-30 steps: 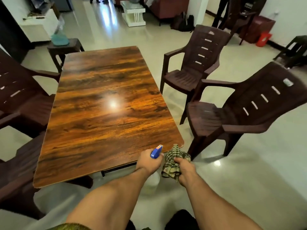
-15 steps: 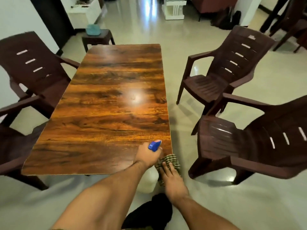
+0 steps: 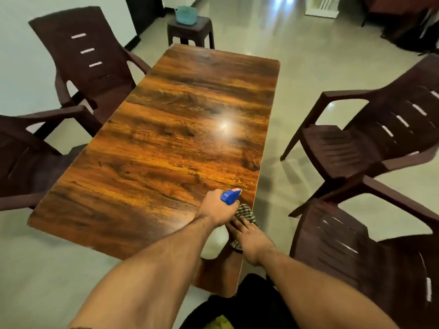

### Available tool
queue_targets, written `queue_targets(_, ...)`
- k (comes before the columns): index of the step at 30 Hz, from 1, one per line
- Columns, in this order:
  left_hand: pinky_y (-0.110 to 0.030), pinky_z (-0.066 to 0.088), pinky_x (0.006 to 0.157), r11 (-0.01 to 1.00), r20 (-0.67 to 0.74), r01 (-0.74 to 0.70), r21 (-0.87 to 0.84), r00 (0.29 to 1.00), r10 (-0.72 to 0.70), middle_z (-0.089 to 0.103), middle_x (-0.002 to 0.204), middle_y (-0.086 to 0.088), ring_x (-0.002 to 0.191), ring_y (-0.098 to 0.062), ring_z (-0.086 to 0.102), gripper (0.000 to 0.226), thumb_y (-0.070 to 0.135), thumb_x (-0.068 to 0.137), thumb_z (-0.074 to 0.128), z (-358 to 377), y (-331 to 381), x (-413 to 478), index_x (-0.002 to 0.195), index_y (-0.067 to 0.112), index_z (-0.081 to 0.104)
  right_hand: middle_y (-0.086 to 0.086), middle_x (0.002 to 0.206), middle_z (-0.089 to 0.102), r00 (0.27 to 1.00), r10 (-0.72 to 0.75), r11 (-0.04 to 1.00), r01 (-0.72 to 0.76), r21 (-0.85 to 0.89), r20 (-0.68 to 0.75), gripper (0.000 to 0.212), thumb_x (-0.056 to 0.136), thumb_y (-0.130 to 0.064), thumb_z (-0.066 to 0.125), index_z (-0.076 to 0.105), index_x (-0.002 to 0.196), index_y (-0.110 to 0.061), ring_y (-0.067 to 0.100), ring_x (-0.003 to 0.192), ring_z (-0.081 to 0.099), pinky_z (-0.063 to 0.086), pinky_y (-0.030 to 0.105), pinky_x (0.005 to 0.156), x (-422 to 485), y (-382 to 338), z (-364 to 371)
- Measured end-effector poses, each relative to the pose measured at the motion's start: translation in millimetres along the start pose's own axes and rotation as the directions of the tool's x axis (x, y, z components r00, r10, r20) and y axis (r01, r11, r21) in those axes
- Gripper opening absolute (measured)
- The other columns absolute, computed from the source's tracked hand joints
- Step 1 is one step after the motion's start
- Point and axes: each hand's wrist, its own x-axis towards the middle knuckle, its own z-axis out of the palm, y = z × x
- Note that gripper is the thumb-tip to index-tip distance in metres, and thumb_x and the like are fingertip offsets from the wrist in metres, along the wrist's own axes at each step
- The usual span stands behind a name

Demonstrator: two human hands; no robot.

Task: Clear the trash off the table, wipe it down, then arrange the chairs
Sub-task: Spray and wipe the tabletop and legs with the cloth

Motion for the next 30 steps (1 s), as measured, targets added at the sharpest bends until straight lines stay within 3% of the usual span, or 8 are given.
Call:
queue_targets(5, -0.04, 0.05, 0.052, 0.982, -0.156, 0.014, -0.187, 0.987, -0.044, 0.063, 0.056, -0.011, 0.049, -0.019, 0.053, 0.03, 0.038, 0.078, 0.063, -9, 2, 30, 0.06, 0.014, 0.056, -0.003, 0.166, -0.015, 0.999, 0.04, 0.999, -0.039, -0.03, 0.019, 0.085, 0.094, -0.01, 0.051, 0.0, 0.16, -0.025, 0.023, 0.154, -0.009, 0.008, 0.038, 0.125, 52, 41, -50)
queue_targets(8, -0.036, 0.041, 0.05, 0.96, -0.287, -0.042, -0.277, 0.957, -0.041, 0.056, 0.057, -0.016, 0.049, -0.016, 0.043, 0.033, 0.032, 0.082, 0.066, -9, 6, 46, 0.062, 0.01, 0.052, -0.001, 0.167, -0.013, 0.999, 0.033, 0.998, -0.034, -0.06, -0.028, 0.082, 0.096, -0.014, 0.051, 0.002, 0.16, -0.024, 0.024, 0.154, -0.006, 0.007, 0.036, 0.125, 87, 68, -86)
queue_targets(12, -0.029, 0.032, 0.05, 0.952, -0.428, -0.052, -0.3, 0.9, -0.085, 0.036, 0.047, 0.007, 0.049, -0.013, 0.03, 0.042, 0.028, 0.084, 0.072, -9, 19, 80, 0.055, 0.021, 0.042, 0.001, 0.168, -0.009, 0.998, 0.039, 0.993, -0.044, -0.112, -0.047, 0.078, 0.098, -0.028, 0.05, 0.003, 0.16, -0.024, 0.024, 0.154, -0.003, 0.01, 0.039, 0.124, 141, 109, -129)
queue_targets(20, -0.027, 0.032, 0.051, 0.961, -0.488, 0.033, -0.274, 0.856, -0.169, 0.041, 0.045, 0.008, 0.048, -0.01, 0.033, 0.041, 0.023, 0.084, 0.071, 10, 101, 229, 0.055, 0.02, 0.043, 0.002, 0.166, -0.015, 0.987, -0.13, 0.977, 0.112, -0.183, -0.089, 0.078, 0.098, -0.017, 0.049, 0.002, 0.16, -0.024, 0.027, 0.154, -0.008, 0.007, 0.043, 0.125, 253, 229, -214)
queue_targets(26, -0.024, 0.033, 0.05, 0.968, -0.468, 0.042, -0.249, 0.869, -0.158, 0.048, 0.047, 0.012, 0.045, -0.006, 0.037, 0.034, 0.024, 0.083, 0.069, 14, 157, 309, 0.057, 0.022, 0.048, -0.001, 0.166, -0.018, 0.966, -0.254, 0.944, 0.257, -0.207, 0.042, 0.075, 0.1, -0.013, 0.05, 0.006, 0.16, -0.028, 0.024, 0.154, -0.008, 0.008, 0.039, 0.124, 296, 291, -272)
queue_targets(30, -0.025, 0.037, 0.052, 0.956, -0.469, 0.018, -0.294, 0.868, -0.161, 0.047, 0.053, 0.008, 0.05, -0.007, 0.038, 0.032, 0.029, 0.086, 0.069, 4, 171, 362, 0.062, 0.02, 0.051, -0.002, 0.166, -0.018, 0.977, -0.214, 0.952, 0.213, -0.222, 0.021, 0.078, 0.098, -0.004, 0.043, 0.005, 0.16, -0.032, 0.024, 0.154, -0.007, 0.011, 0.042, 0.125, 333, 320, -301)
